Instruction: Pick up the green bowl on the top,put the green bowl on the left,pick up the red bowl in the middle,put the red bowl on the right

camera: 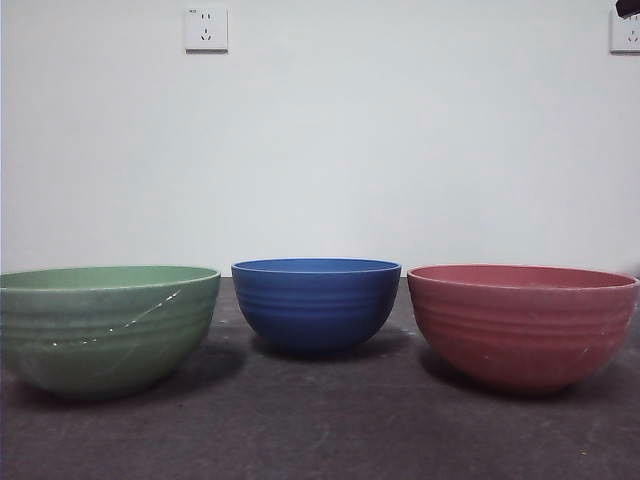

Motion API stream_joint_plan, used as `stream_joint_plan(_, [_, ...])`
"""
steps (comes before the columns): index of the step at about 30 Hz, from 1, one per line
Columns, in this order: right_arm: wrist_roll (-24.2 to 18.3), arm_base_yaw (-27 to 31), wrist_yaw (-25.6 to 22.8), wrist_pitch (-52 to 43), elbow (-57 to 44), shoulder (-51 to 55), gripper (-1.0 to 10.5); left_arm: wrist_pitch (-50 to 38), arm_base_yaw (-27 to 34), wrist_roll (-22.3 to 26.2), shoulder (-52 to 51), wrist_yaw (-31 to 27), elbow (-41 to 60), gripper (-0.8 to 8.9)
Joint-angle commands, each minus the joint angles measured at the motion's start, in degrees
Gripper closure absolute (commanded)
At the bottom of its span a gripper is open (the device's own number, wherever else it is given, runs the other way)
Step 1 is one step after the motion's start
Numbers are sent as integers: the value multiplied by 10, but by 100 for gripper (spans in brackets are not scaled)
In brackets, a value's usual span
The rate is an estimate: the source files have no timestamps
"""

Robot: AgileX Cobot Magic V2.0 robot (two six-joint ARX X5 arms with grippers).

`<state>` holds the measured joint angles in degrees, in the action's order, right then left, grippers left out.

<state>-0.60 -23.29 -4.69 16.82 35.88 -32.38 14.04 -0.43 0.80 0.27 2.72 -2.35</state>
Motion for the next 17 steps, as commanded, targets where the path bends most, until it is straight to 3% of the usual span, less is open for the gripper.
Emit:
stream_joint_plan(1, [7, 0, -2, 3, -3, 2, 941, -3, 2, -6, -2, 3, 10, 816])
stream_joint_plan(5, [7, 0, -2, 4, -3, 2, 941, -3, 2, -6, -2, 3, 10, 816])
stream_joint_plan(10, [-55, 29, 2, 36, -25, 64, 941, -3, 2, -6, -2, 3, 10, 816])
stream_joint_plan(17, [-53, 132, 138, -4, -173, 212, 941, -3, 2, -6, -2, 4, 10, 816])
